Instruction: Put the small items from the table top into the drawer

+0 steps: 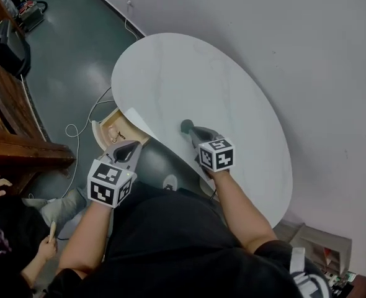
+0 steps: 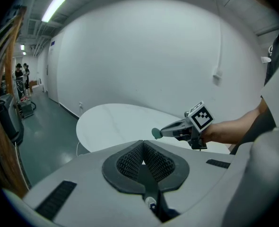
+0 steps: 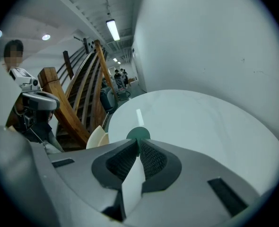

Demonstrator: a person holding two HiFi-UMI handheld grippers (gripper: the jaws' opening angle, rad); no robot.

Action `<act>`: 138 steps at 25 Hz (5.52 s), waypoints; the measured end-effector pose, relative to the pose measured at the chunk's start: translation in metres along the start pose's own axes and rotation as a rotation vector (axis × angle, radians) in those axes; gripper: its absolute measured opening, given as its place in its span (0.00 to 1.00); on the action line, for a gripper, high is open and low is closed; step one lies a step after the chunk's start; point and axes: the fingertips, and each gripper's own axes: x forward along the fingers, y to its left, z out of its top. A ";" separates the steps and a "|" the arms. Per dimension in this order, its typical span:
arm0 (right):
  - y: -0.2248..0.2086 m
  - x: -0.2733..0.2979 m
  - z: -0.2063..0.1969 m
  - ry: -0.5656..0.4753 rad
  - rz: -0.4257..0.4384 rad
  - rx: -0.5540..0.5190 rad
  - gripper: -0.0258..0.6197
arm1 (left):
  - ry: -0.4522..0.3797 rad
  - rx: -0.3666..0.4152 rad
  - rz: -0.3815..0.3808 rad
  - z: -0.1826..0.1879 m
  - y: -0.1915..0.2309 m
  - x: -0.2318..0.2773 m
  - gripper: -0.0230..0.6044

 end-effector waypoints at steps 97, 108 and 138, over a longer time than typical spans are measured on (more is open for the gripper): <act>0.203 0.042 0.075 -0.096 0.263 -0.078 0.06 | -0.037 -0.009 -0.059 -0.004 0.090 -0.044 0.06; 0.163 -0.042 0.084 -0.241 0.140 -0.022 0.05 | -0.090 0.088 -0.106 0.034 0.047 -0.040 0.06; 0.148 -0.068 0.063 -0.260 0.108 0.009 0.05 | -0.081 0.139 -0.131 0.038 0.009 -0.036 0.06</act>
